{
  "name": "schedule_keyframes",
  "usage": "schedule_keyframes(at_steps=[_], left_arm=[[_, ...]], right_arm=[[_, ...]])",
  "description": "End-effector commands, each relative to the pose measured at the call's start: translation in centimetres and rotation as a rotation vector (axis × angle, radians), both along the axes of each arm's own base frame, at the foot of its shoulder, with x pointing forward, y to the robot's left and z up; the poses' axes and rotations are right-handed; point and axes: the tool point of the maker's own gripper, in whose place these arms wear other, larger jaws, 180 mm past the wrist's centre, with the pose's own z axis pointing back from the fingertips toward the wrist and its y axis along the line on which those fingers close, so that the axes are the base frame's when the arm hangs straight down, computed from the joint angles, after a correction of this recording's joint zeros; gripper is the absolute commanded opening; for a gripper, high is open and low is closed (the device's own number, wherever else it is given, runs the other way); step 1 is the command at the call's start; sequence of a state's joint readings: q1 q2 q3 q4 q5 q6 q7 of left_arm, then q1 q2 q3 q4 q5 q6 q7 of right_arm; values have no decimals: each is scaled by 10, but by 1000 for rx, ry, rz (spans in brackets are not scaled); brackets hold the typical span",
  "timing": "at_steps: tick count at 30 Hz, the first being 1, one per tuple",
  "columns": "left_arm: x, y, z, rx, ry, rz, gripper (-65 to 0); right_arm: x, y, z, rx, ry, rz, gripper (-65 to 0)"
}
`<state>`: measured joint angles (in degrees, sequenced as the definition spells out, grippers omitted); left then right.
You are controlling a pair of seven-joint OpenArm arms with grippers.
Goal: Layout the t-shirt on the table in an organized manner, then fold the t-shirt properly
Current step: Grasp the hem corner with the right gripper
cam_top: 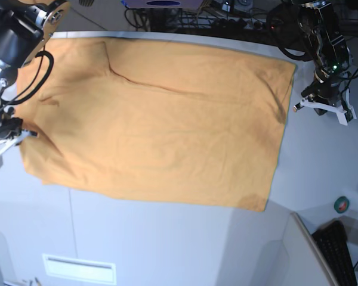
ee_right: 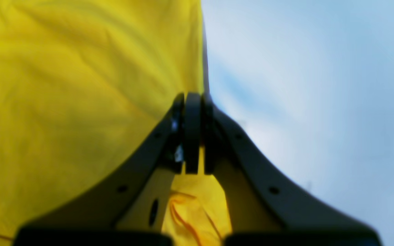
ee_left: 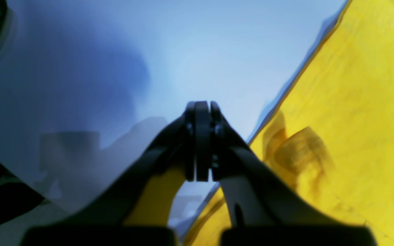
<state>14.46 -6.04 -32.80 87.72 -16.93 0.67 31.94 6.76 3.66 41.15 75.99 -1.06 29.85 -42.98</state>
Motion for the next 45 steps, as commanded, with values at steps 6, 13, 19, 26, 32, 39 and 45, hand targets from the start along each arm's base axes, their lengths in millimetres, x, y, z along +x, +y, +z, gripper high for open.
schedule_keyframes(at_steps=[6,13,19,26,32,39,45], left_arm=[[9,6,12,28,-41,-4,-650],[9,6,12,28,-41,-4,-650],[9,6,13,28,-43,-4,-650],[9,6,13,28,-43,-4,-650],[8,8,13,31,-41,0,-650],[6,8,12,31,-37,2,-650],[5,9,12,38,-32,0,-650]], right_arm=[[-22,25,18,-27,2,59,-650],[-66,49,6,-11,55,55,-650],[-96,57,-24,41,171,61,-650],[-90,43,-5,-15,171,62,-467],[-23,20,44,-82,7,56,-441],[62,15,5,83,49,82,-441],[75,36,-30,150,93,125,-441]])
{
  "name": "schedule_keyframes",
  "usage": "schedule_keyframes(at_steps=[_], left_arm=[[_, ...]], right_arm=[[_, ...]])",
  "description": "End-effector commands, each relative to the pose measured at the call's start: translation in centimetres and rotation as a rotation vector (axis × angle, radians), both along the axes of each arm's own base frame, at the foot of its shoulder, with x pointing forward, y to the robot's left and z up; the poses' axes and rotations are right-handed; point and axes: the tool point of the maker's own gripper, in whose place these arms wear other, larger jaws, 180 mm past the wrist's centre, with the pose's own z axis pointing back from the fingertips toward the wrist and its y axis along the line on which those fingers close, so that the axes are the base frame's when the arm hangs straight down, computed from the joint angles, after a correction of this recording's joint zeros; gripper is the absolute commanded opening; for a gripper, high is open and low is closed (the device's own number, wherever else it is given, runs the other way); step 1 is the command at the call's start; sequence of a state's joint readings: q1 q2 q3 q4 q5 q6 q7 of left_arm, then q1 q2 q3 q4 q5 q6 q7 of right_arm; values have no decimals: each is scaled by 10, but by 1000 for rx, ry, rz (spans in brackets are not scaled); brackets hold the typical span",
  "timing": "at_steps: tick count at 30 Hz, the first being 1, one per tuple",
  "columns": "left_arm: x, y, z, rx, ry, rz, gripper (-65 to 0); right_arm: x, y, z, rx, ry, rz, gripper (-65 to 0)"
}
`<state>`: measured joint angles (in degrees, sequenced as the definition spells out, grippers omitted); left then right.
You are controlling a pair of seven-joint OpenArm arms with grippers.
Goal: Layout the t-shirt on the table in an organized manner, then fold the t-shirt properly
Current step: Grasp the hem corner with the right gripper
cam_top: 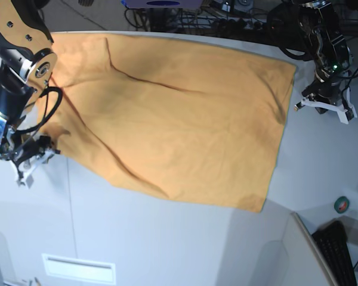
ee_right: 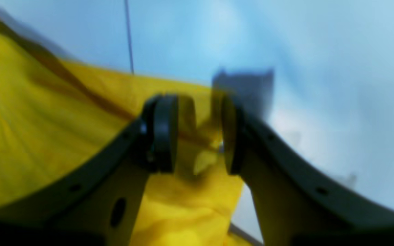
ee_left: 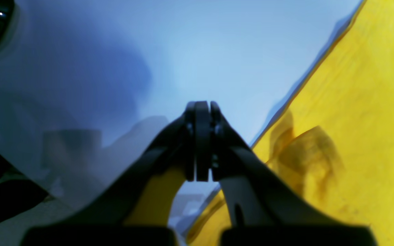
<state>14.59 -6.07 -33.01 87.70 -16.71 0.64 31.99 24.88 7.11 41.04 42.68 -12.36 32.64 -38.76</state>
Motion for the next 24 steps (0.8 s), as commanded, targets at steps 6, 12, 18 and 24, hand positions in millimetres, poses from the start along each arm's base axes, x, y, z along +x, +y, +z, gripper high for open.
schedule_keyframes(at_steps=[6,12,18,24], left_arm=[[7,8,13,34,-38,-2,-650],[8,8,13,34,-40,-2,-650],[8,8,12,33,-39,-2,-650],[1,11,-3,14,0,9,-650]], right_arm=[[22,-8,16,-11,-73,-10,-441],[26,-17,26,-39,-98,-18,-441],[27,-29,33,-78,-116,-45,-398],[21,-40,28,-110,-95,-129,-339]])
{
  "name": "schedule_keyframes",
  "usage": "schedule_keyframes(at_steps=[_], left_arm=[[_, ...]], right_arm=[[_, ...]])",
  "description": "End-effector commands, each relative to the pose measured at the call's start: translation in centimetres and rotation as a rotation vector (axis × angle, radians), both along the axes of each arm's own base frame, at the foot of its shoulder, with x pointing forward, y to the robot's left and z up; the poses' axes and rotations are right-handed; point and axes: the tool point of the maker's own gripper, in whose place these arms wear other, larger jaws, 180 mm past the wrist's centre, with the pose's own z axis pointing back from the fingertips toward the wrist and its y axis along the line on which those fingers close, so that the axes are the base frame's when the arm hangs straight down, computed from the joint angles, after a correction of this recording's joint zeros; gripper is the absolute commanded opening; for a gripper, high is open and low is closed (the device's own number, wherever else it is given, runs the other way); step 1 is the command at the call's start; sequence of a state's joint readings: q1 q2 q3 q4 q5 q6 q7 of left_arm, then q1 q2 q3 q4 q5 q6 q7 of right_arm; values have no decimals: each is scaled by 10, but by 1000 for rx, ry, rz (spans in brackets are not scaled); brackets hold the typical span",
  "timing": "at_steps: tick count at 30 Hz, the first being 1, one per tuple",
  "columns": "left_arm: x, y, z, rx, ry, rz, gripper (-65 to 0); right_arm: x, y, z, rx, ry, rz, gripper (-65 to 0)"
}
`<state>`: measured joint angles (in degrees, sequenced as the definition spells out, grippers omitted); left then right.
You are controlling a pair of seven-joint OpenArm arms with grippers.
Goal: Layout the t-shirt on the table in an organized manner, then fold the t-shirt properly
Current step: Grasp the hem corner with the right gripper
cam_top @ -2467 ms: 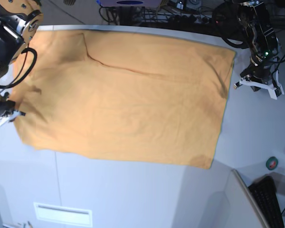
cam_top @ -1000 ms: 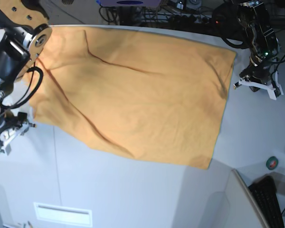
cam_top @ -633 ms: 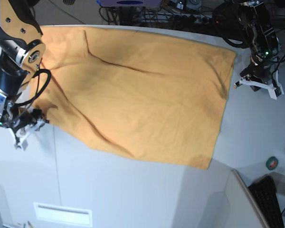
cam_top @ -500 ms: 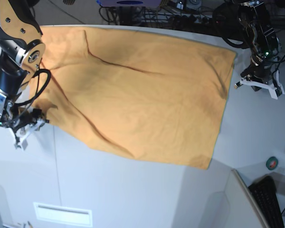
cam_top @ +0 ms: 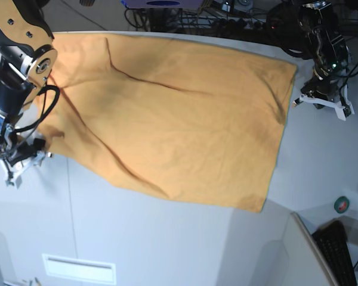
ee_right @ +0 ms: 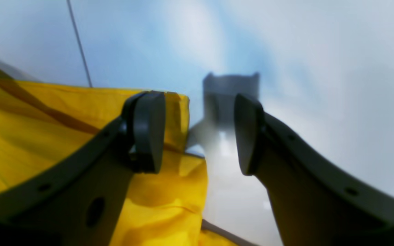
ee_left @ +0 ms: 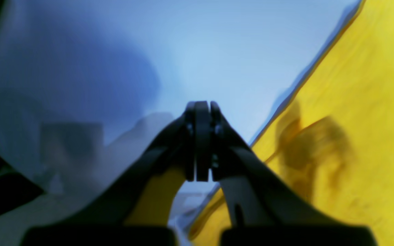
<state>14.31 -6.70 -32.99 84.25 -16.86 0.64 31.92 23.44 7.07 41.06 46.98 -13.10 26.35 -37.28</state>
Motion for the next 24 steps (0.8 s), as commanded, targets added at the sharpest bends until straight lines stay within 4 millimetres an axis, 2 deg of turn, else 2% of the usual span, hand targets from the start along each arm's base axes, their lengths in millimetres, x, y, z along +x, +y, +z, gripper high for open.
schedule_keyframes(at_steps=[1,3,10,15,16,19,21,24], left_arm=[[8,8,12,31,-39,-3,-650],[8,8,12,32,-39,-1,-650],[9,9,14,36,-44,-3,-650],[8,9,13,36,-42,-2,-650],[8,9,13,36,-42,-2,-650],[8,9,13,35,-40,-2,-650],[9,9,13,35,-42,-2,-650],[9,9,13,35,-42,-2,-650]], right_arm=[[19,-10,18,-16,-61,-13,-338],[17,-8,16,-10,-54,-12,-338],[9,15,-14,63,-39,-7,-344],[9,17,-16,71,-39,-8,-350],[9,17,-16,71,-41,-10,-374],[9,17,-16,70,-40,-9,-501],[8,17,-16,71,-34,-8,-545],[8,17,-16,71,-34,-7,-479]])
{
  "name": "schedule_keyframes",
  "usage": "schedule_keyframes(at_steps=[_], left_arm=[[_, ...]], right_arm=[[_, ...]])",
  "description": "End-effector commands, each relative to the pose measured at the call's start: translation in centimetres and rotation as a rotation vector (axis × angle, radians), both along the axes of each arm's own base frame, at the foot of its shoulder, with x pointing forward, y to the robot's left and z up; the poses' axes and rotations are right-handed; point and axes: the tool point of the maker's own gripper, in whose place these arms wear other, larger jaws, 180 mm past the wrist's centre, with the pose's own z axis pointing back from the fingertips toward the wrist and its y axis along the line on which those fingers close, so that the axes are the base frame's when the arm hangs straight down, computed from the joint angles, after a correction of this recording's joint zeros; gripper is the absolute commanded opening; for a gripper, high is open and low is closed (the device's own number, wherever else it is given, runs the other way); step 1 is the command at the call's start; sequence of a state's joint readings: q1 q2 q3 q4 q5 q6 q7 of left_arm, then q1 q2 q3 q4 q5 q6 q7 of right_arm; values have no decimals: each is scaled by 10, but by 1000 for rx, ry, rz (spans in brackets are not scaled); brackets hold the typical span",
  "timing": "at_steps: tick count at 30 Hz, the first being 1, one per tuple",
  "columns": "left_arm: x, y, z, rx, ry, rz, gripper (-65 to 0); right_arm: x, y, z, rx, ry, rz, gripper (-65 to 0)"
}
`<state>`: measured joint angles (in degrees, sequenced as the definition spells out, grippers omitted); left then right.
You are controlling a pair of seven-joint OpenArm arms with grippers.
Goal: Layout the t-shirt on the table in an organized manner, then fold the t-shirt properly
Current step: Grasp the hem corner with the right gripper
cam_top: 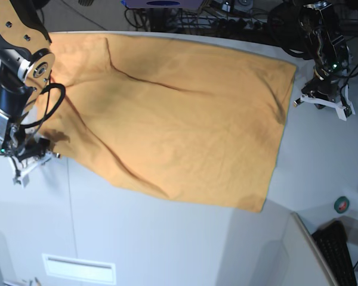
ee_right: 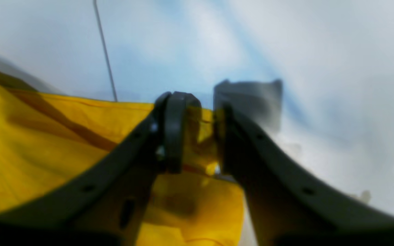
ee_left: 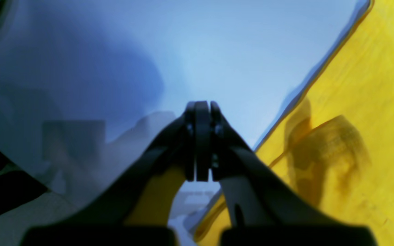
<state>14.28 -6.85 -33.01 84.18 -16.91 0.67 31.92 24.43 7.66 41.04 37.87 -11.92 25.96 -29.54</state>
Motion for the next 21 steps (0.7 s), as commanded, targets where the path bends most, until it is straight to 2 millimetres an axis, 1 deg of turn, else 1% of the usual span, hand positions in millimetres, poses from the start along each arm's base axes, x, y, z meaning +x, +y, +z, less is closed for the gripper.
schedule_keyframes(at_steps=[1,2,3,4,5,7,8,13,14,17,19,21], left_arm=[[9,8,13,33,-42,-2,-650],[9,8,13,33,-42,-2,-650],[9,8,13,33,-42,-2,-650],[9,8,13,33,-42,-2,-650],[8,8,12,33,-41,-2,-650],[8,8,12,33,-41,-2,-650],[8,8,12,33,-41,-2,-650],[8,8,12,33,-41,-2,-650],[8,8,12,33,-41,-2,-650],[10,6,12,31,-42,-6,-650],[17,6,16,36,-53,-9,-650],[19,6,16,34,-57,-8,-650]], right_arm=[[4,-4,5,-11,5,2,-452],[4,-4,5,-11,4,2,-438],[5,-4,5,-11,2,2,-446],[4,-5,5,-10,2,-1,-467],[4,-5,5,-9,2,-2,-510],[4,-5,5,-9,2,-2,-626],[5,-5,6,-9,0,-2,-650],[5,-5,6,-8,-2,-5,-650],[7,-7,9,-15,-11,-6,-650],[19,-18,27,-58,-60,-12,-650],[26,-27,40,-91,-95,-20,-650],[28,-33,48,-109,-103,-24,-650]])
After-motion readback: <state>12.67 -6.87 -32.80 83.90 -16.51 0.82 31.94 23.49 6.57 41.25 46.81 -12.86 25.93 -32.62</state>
